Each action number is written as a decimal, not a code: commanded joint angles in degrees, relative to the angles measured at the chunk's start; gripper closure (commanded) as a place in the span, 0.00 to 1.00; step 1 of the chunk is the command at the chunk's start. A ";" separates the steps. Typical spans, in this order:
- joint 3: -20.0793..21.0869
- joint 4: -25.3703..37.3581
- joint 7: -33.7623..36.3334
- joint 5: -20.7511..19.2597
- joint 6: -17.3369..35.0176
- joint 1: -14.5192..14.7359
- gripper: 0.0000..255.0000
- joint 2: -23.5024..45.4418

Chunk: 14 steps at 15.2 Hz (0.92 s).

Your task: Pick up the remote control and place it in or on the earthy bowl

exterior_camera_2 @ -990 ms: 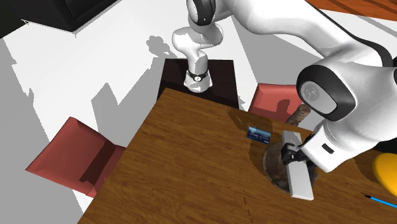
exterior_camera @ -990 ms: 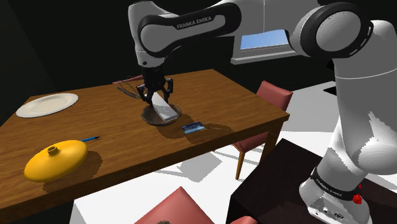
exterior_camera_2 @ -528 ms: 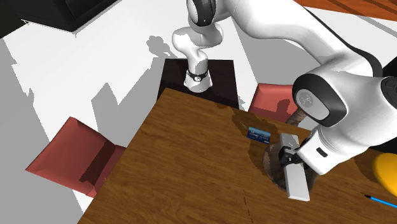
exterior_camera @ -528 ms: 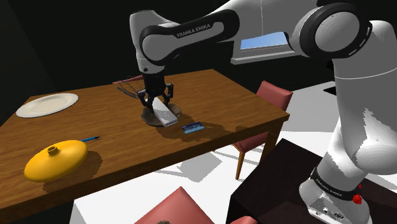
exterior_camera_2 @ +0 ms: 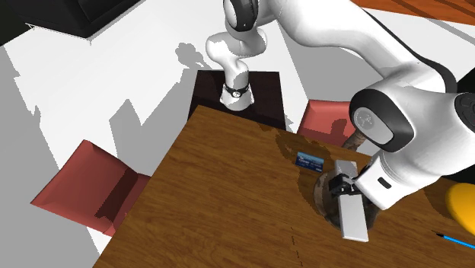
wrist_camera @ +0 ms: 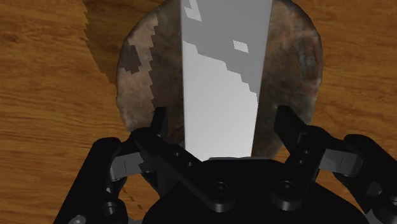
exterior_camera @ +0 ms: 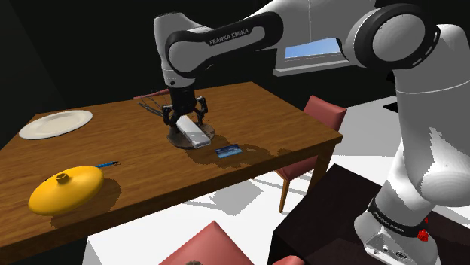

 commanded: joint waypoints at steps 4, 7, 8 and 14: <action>0.12 3.50 -0.13 0.13 -3.72 0.25 0.00 -0.23; 0.19 7.16 -0.25 0.16 -7.23 0.54 0.00 -0.09; 0.19 7.14 -0.25 0.16 -7.22 0.54 0.00 -0.11; 0.19 7.16 -0.25 0.16 -7.23 0.54 0.00 -0.09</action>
